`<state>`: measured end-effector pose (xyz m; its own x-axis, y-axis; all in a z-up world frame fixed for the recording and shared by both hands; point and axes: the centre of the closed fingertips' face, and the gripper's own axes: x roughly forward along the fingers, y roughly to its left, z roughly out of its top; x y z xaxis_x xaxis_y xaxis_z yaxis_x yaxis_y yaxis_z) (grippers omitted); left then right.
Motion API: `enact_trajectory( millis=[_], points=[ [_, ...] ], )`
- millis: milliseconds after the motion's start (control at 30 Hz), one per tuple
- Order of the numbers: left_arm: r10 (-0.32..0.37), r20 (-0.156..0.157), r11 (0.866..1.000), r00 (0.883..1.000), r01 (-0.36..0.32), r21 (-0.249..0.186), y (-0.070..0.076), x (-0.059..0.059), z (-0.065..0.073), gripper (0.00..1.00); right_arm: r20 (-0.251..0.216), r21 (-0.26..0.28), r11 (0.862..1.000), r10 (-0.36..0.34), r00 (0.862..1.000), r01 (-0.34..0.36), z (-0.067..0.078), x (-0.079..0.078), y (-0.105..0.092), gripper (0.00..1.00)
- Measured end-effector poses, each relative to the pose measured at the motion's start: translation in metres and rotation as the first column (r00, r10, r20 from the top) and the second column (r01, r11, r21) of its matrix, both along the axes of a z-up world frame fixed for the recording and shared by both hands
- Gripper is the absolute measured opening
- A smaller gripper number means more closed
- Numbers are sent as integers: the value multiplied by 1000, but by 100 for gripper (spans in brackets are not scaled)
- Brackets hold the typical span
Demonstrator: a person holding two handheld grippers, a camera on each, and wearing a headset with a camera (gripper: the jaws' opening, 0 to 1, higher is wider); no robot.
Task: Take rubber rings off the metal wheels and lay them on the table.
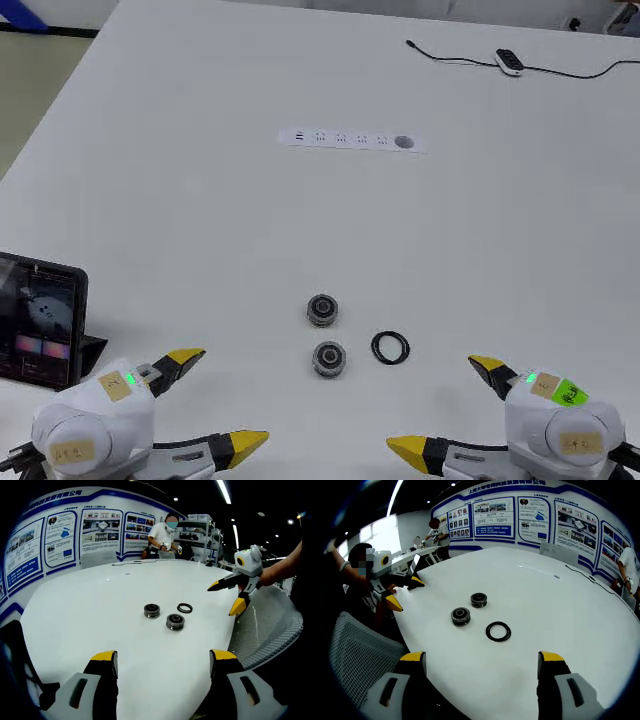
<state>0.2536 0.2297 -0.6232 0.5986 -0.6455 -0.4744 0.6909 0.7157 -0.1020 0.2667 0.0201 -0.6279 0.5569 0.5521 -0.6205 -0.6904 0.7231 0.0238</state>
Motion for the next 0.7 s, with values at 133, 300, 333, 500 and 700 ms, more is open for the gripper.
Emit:
enact_trajectory(
  millis=[133, 300, 333, 500, 700],
  points=[
    [8, 7, 1000, 1000, -8, -1, 2, 2, 3, 77, -12, -8, 1000, 4, 1000, -4, -2, -1, 2, 94],
    [11, 8, 1000, 1000, -11, 0, 4, 2, 3, 77, -13, -2, 1000, 2, 1000, -2, -3, -2, 4, 94],
    [14, 9, 1000, 1000, -14, 1, 5, 2, 3, 76, -18, -1, 1000, 2, 1000, -2, -4, -3, 5, 94],
    [16, 5, 1000, 1000, -16, 1, 6, 2, 3, 76, -20, -3, 1000, 2, 1000, -2, -5, -4, 6, 94],
    [19, 6, 1000, 1000, -19, 8, 8, 1, 3, 76, -18, 2, 1000, -2, 1000, 2, -4, -2, 7, 94]
  ],
)
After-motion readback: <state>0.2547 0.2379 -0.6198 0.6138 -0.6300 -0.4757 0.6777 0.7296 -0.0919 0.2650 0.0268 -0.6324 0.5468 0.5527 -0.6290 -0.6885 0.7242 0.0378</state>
